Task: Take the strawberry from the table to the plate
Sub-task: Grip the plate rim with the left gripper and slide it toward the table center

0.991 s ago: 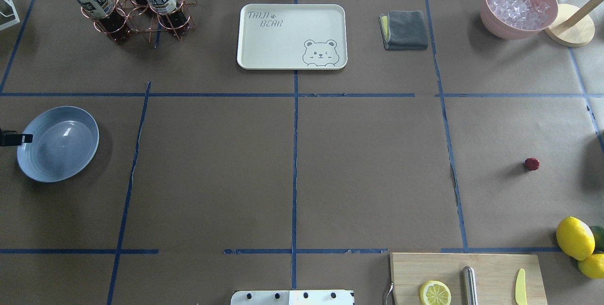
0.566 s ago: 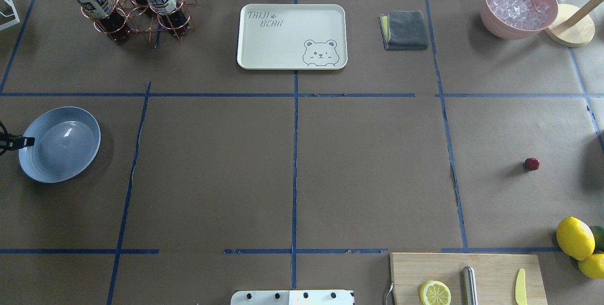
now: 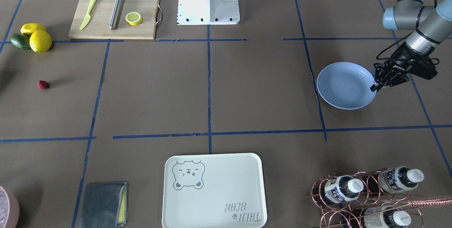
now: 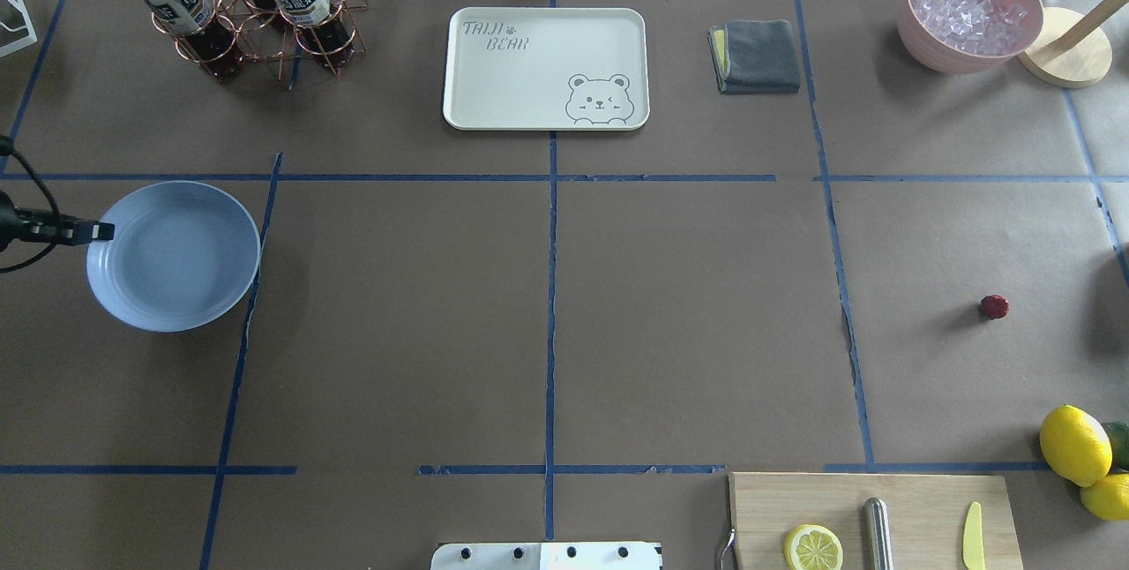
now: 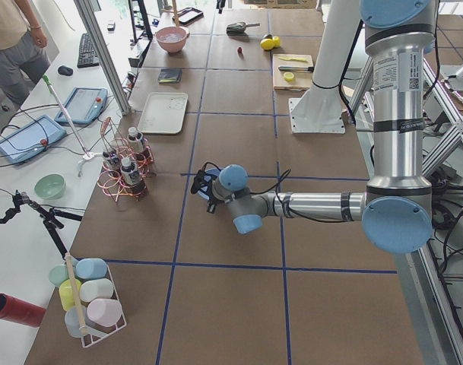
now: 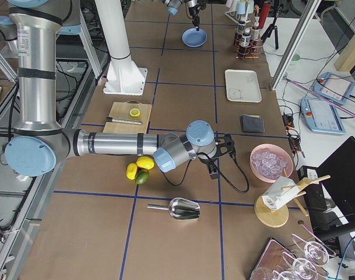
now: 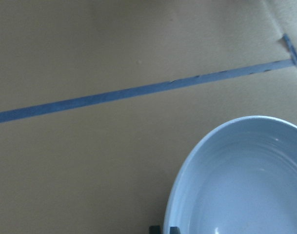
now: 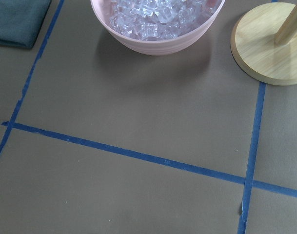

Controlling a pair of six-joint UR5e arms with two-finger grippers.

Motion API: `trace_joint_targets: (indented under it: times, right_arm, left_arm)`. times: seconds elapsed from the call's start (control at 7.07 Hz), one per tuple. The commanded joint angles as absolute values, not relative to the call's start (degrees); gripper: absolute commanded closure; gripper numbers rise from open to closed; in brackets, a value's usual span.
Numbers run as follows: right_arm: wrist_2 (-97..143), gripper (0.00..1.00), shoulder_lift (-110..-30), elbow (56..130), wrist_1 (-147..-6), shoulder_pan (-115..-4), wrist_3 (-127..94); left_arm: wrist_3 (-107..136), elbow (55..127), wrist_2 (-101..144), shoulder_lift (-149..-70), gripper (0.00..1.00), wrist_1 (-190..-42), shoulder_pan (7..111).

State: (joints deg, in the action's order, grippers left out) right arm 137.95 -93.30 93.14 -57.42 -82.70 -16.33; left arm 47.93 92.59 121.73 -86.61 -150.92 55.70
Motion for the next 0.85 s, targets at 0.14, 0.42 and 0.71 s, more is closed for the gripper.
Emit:
trace_joint_targets:
  times: [0.14, 0.42, 0.71]
  right_arm:
    - [137.99, 0.0, -93.51, 92.9, -57.48, -82.79, -16.35]
    - [137.99, 0.0, -93.87, 92.64, -57.48, -82.71, -16.26]
    - [137.9, 0.0, -93.78, 92.64, -57.48, -82.71, -16.26]
  left_arm:
    - [59.72, 98.98, 121.21, -108.2, 1.0, -129.77, 45.58]
    - [67.13, 93.54, 110.17, -117.21, 1.0, -129.11, 31.71]
    - [68.03, 89.84, 107.05, -118.91, 1.0, -129.81, 28.74]
